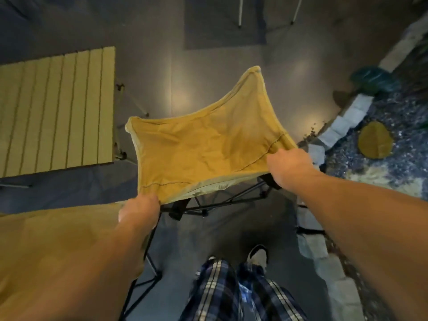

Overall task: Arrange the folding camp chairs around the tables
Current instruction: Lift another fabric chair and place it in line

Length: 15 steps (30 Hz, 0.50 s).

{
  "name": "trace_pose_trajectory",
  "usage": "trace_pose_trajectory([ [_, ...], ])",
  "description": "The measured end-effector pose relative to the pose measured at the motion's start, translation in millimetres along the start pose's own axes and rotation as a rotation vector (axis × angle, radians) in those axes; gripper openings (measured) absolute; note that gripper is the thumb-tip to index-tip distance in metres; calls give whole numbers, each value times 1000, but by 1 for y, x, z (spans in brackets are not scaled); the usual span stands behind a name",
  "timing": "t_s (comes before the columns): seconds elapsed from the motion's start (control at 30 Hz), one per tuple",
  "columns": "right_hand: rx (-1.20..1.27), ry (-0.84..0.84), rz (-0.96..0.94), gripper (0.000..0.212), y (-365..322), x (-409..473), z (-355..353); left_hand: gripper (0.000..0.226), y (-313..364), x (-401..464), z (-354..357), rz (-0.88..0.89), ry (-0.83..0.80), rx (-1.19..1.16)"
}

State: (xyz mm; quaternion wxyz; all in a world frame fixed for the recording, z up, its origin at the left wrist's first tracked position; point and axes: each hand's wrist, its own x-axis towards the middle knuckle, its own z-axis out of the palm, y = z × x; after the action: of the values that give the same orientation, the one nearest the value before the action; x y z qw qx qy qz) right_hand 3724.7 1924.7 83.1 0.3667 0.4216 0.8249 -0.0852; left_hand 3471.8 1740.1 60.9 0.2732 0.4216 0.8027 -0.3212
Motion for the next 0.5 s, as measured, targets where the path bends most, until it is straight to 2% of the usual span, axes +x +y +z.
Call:
trace_pose_trajectory([
  [0.13,-115,28,-122,24,17,62,-48,33,10,16,-22,-40,-130,12],
  [0.23,-213,50,-184,25,19,118,-94,34,18,44,-43,-74,-280,-137],
  [0.33,-310,56,-218,24,28,171,-129,27,28,77,-72,-54,-512,-352],
  [0.5,-412,56,-222,23,46,240,-195,22,56,114,-116,-89,-696,-535],
])
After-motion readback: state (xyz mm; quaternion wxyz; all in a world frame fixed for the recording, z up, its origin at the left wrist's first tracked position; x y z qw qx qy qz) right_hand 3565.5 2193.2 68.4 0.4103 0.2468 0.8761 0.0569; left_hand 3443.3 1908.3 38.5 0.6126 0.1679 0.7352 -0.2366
